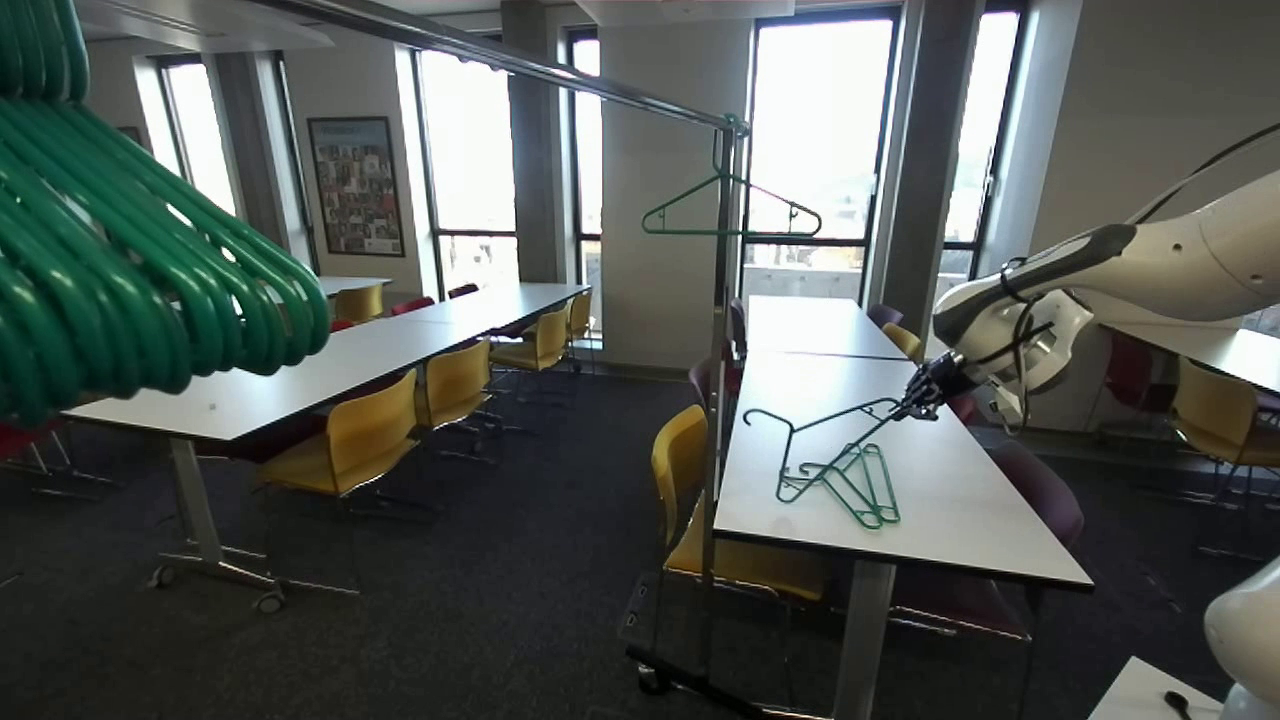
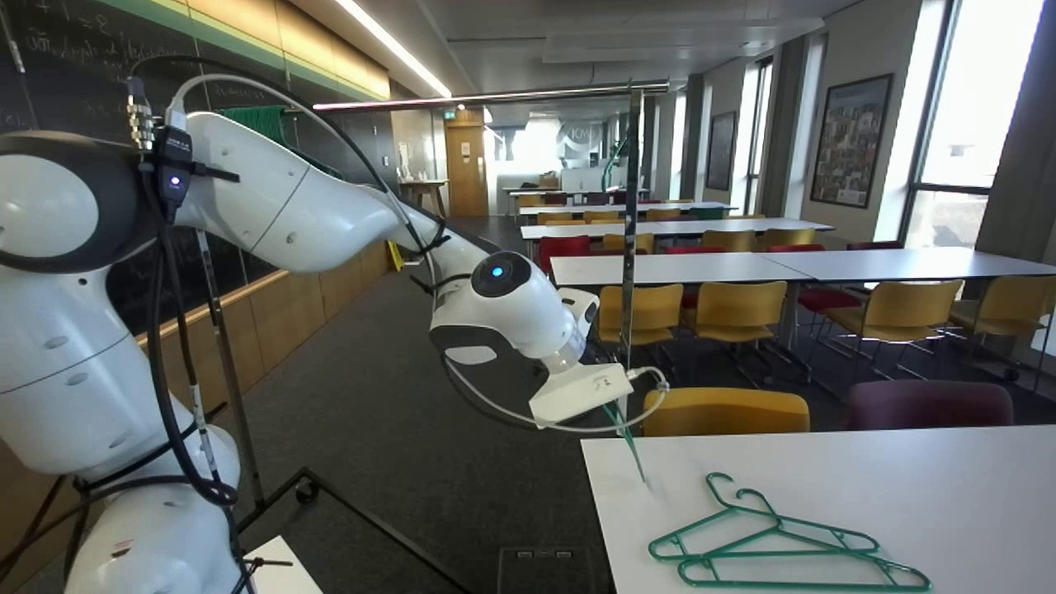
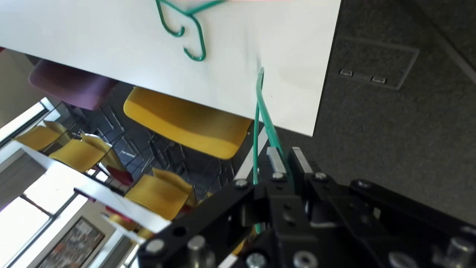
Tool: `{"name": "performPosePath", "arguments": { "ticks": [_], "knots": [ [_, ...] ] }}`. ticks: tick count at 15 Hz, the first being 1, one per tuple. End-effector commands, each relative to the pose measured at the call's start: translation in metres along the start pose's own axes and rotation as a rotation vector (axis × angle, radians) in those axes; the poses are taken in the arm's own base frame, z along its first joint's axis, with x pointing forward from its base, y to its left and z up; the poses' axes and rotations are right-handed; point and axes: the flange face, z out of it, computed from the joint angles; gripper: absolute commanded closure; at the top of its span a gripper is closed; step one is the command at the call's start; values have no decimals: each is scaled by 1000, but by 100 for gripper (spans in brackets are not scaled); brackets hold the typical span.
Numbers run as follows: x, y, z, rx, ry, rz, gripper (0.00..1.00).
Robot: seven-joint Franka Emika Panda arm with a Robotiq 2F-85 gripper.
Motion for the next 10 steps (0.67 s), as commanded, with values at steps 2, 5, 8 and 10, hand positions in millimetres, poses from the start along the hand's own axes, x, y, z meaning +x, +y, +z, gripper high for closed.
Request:
{"name": "performPosePath", "arguments": {
  "ticks": [2, 5, 8, 10],
  "knots": [
    [-13, 31, -11, -120, -171, -112, 98],
    [-11, 60, -17, -265, -206, -220, 98],
    [-7, 80, -21, -402, -223, -327, 98],
    [-11, 93, -15, -487, -228, -392, 98]
  ]
}}
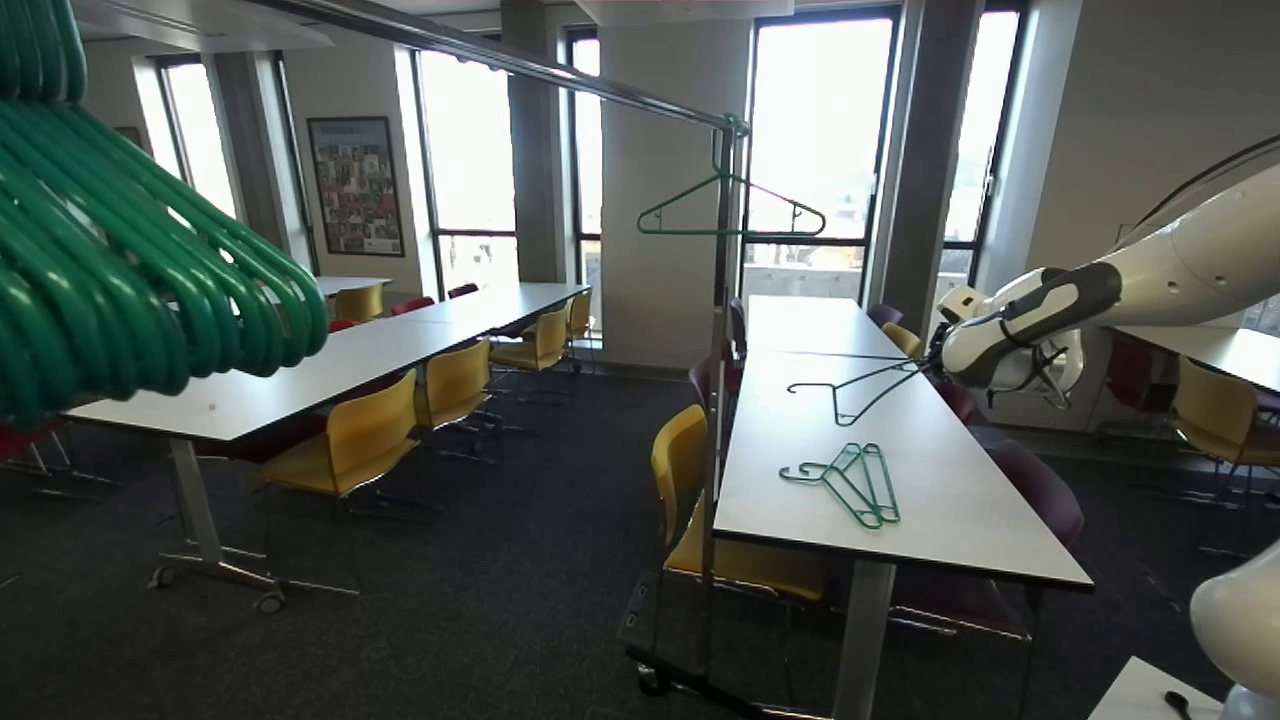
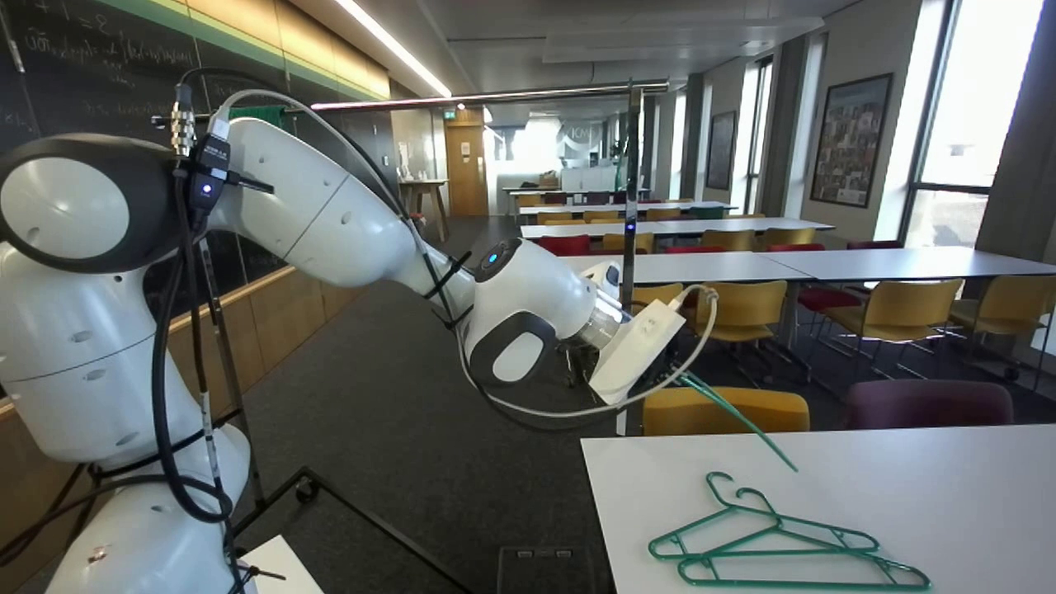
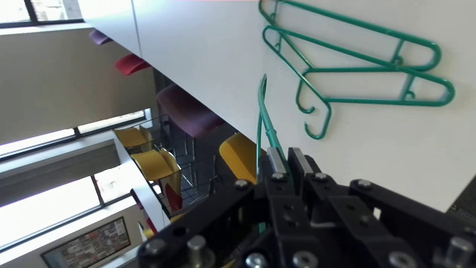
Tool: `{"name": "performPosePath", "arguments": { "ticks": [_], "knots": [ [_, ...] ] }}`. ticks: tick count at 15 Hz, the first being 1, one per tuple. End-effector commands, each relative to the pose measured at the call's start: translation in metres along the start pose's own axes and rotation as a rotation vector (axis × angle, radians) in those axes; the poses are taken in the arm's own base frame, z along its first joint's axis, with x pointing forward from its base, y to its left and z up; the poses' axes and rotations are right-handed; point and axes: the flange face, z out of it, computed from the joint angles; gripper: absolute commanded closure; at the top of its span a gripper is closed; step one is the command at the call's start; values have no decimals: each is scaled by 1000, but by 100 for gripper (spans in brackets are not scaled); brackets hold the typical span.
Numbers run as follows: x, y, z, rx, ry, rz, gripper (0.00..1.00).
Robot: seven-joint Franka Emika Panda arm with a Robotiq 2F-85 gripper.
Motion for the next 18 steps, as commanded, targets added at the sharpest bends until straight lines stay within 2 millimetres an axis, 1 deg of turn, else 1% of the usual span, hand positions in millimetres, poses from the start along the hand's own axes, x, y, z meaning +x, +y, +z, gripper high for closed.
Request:
{"name": "performPosePath", "arguments": {
  "ticks": [1, 3, 4, 5, 6, 8, 10, 12, 13, 14, 15, 17, 18],
  "knots": [
    [-7, 21, 23, -168, -11, -90, 98],
    [-17, 18, 48, -251, -41, -129, 98],
    [-19, 67, 41, -258, -51, -152, 98],
    [-25, 68, 54, -257, -71, -174, 98],
    [-30, 81, 63, -264, -87, -193, 98],
    [-34, 109, 77, -299, -119, -228, 98],
    [-33, 133, 87, -344, -158, -264, 98],
    [-25, 153, 98, -390, -204, -298, 98],
    [-13, 152, 114, -395, -219, -310, 98],
    [-6, 143, 125, -383, -228, -308, 98],
    [0, 126, 138, -379, -241, -306, 98],
    [23, 107, 162, -350, -247, -317, 98],
    [35, 91, 176, -333, -250, -322, 98]
  ]
}}
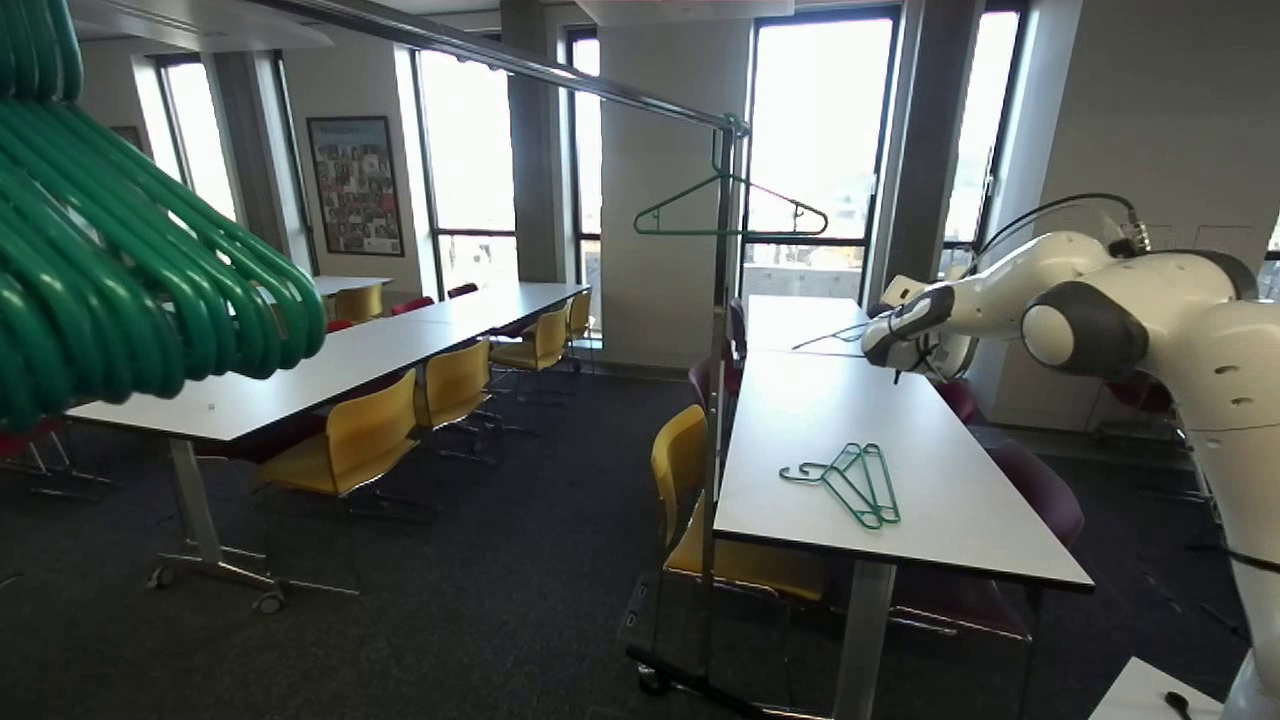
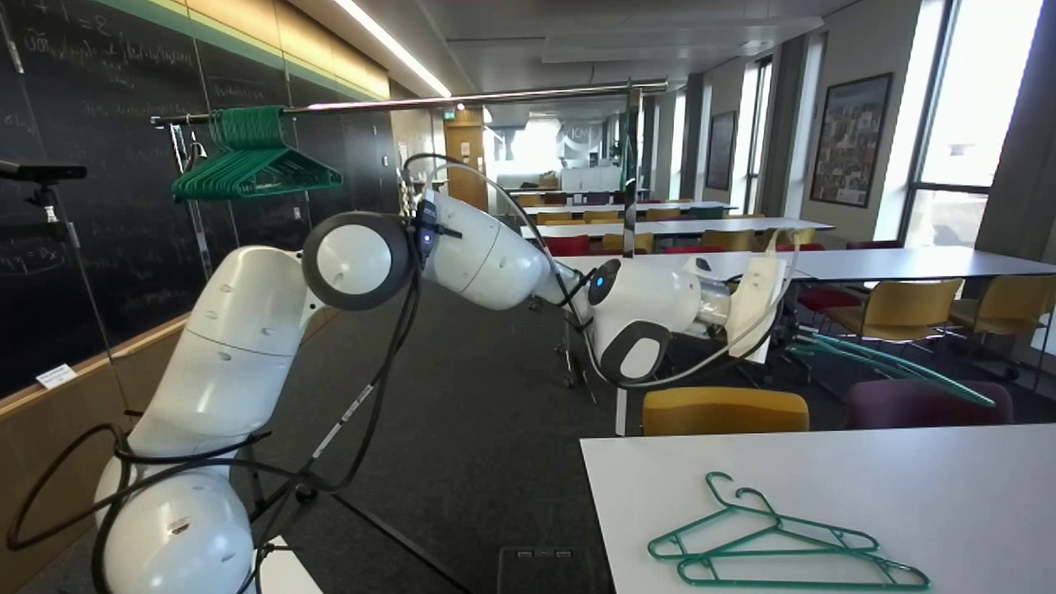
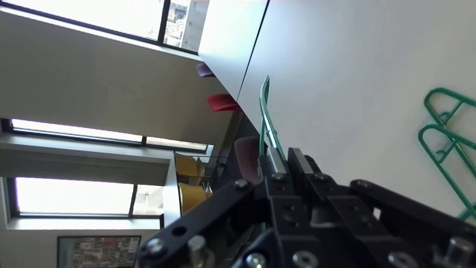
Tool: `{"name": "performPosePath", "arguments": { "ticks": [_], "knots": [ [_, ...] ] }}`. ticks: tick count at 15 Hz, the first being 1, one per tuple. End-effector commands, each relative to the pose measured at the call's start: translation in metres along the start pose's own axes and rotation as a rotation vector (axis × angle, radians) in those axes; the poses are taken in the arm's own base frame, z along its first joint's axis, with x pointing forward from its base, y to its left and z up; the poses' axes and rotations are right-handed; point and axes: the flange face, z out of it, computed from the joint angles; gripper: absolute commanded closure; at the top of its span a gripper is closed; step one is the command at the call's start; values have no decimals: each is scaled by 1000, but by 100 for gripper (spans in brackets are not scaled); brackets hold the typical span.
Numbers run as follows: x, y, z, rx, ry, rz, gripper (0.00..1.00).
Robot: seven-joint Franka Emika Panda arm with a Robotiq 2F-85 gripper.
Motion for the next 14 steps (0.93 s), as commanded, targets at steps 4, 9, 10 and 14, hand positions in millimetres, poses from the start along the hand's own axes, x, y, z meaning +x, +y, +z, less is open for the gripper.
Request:
{"name": "performPosePath", "arguments": {
  "ticks": [4, 9, 10, 14],
  "knots": [
    [107, -72, 28, 42, -17, -26, 98],
    [158, -123, 27, 97, 5, -15, 98],
    [163, -131, 26, 111, 10, -7, 98],
    [164, -176, 9, 264, 53, 111, 98]
  ]
}}
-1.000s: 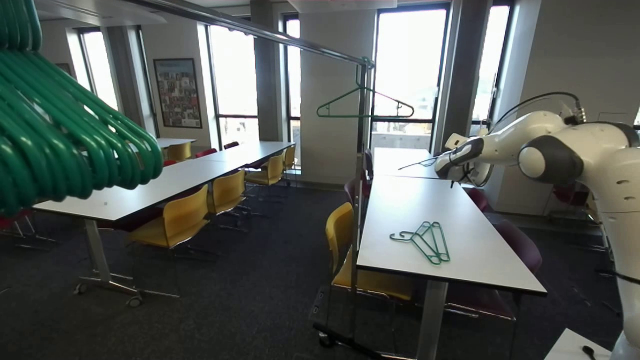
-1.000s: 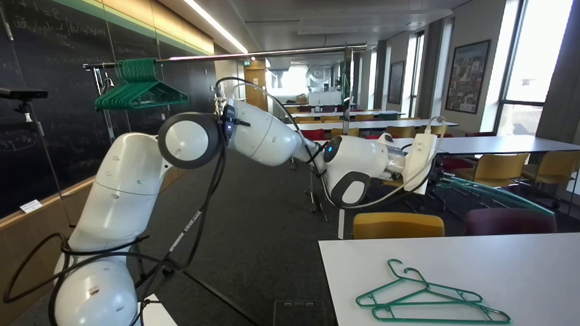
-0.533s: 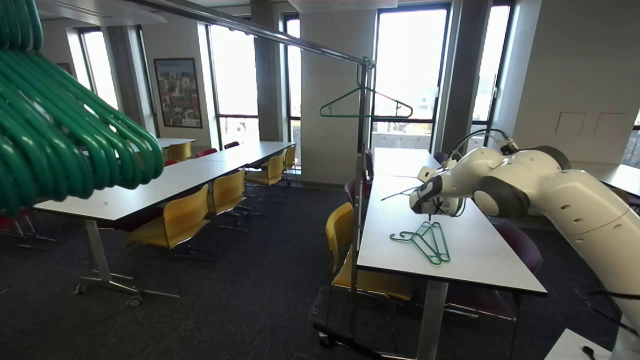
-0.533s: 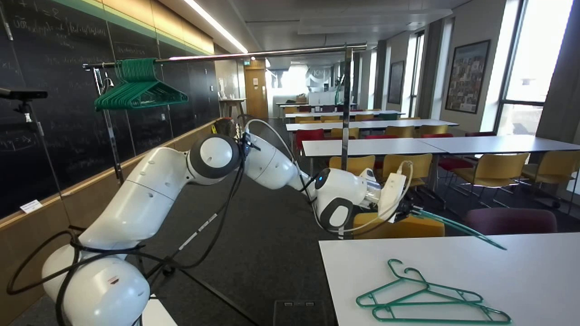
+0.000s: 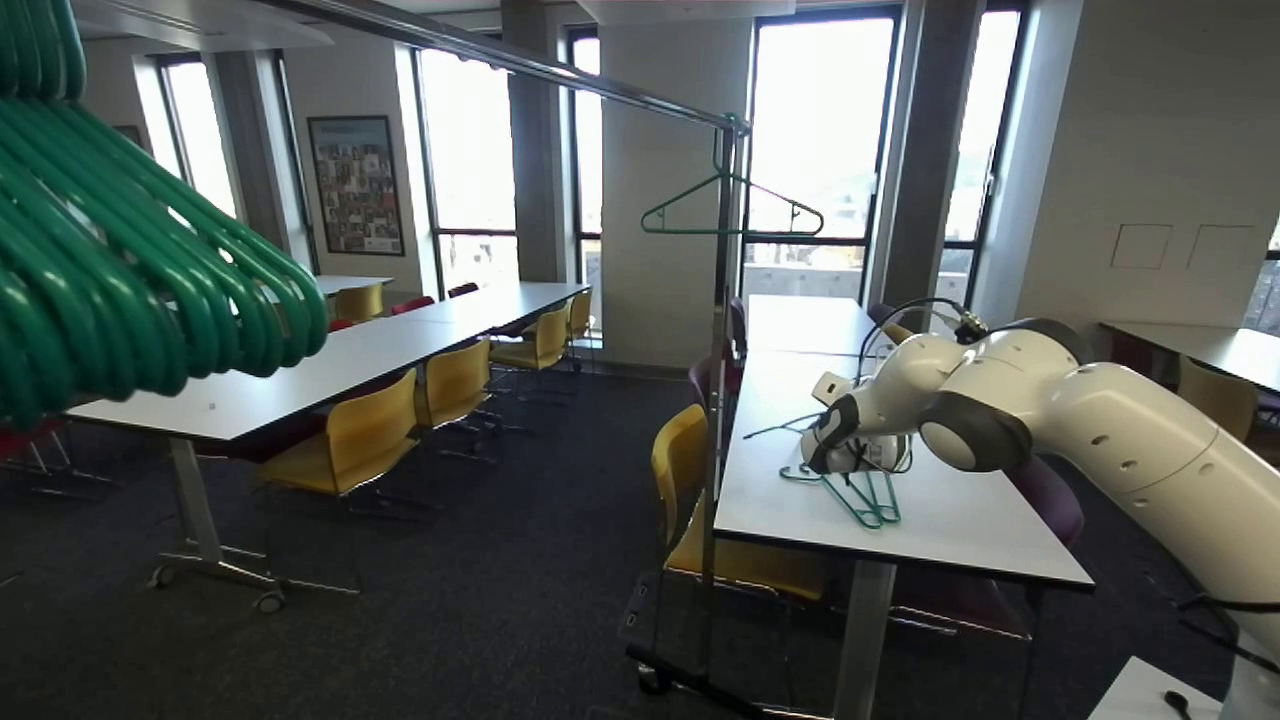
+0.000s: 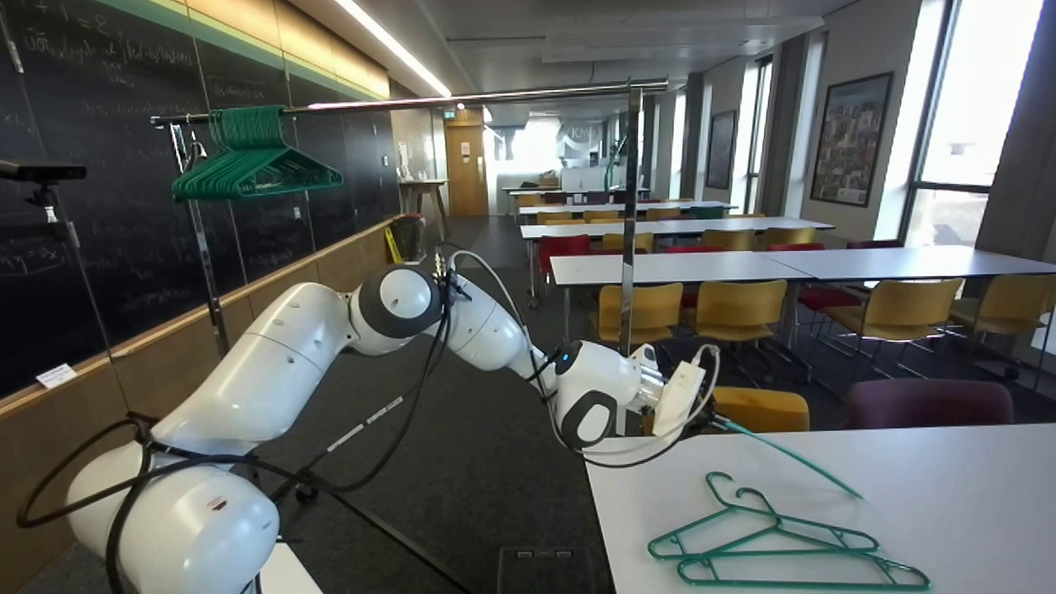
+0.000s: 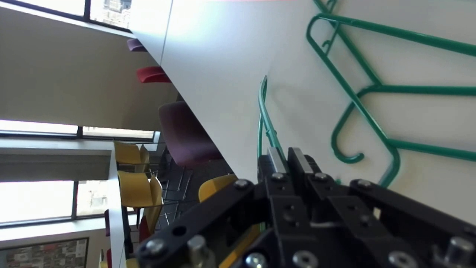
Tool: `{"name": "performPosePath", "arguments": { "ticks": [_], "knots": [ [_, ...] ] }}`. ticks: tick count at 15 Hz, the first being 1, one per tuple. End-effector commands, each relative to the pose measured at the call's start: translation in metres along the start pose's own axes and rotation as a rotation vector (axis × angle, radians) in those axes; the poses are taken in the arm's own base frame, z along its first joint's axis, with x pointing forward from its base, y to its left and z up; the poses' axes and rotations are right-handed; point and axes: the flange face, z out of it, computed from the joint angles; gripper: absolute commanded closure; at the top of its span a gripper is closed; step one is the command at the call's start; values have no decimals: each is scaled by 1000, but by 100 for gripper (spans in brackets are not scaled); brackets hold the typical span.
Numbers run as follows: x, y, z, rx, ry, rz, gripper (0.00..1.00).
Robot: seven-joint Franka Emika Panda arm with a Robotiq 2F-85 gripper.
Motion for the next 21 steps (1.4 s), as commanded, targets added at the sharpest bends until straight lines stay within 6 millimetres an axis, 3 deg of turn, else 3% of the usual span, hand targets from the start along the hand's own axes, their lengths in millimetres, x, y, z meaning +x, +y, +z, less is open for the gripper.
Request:
{"name": "performPosePath", "arguments": {
  "ticks": [1, 5, 10, 11, 13, 20, 21],
  "knots": [
    [-11, -30, -15, 118, 25, 116, 98],
    [-23, -55, -14, 181, 19, 180, 98],
    [-35, -61, -17, 231, 19, 223, 98],
    [-37, -63, -17, 248, 18, 225, 66],
    [-42, -69, -17, 288, 15, 235, 58],
    [-52, -88, -15, 418, 10, 251, 4],
    [-53, -88, -15, 430, 12, 255, 1]
  ]
}}
